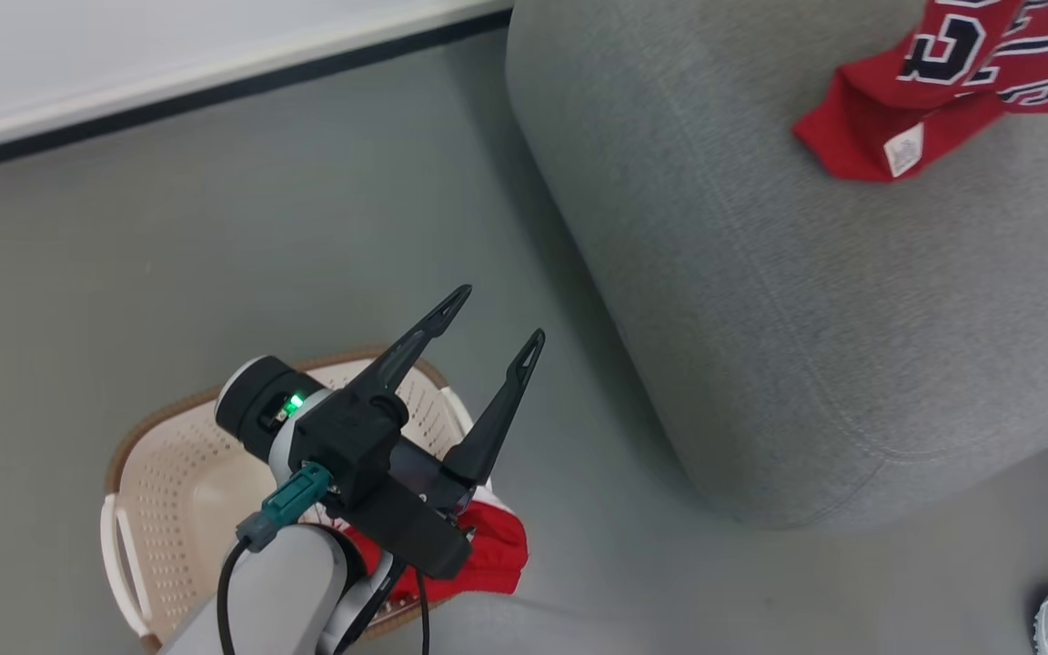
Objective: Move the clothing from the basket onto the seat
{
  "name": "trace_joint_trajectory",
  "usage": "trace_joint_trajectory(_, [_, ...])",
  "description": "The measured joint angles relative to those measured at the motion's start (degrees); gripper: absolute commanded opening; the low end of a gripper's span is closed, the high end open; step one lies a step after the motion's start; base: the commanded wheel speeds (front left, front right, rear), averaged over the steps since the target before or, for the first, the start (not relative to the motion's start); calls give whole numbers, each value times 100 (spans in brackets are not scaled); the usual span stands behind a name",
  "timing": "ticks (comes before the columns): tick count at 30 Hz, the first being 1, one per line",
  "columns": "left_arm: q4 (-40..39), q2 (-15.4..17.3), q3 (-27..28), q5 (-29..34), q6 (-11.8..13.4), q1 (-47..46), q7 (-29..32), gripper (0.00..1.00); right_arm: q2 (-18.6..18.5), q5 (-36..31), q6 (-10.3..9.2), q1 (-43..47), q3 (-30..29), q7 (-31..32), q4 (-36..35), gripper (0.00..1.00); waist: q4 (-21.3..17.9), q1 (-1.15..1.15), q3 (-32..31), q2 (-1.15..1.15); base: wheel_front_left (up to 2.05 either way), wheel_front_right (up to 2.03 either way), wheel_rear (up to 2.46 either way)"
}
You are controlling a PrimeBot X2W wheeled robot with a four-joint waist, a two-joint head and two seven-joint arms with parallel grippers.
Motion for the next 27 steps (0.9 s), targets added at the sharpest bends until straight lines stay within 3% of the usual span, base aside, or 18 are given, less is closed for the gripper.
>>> trace_joint_trajectory(9, [-304, 120, -23, 87, 0, -85, 190, 100, 5, 15, -193, 37, -49, -7, 697, 0, 292, 0, 585, 0, 0, 0, 0])
trace_joint_trajectory(18, [-415, 169, -159, 177, -11, -204, 374, 100, 567, 16, -181, 257, 157, -33, 1407, 0, 432, 0, 1107, 0, 0, 0, 0])
trace_joint_trajectory(27, [-383, 170, -197, 205, -35, -307, 411, 100, 895, 14, -89, 514, 318, -82, 1860, 0, 423, 0, 1257, 0, 0, 0, 0])
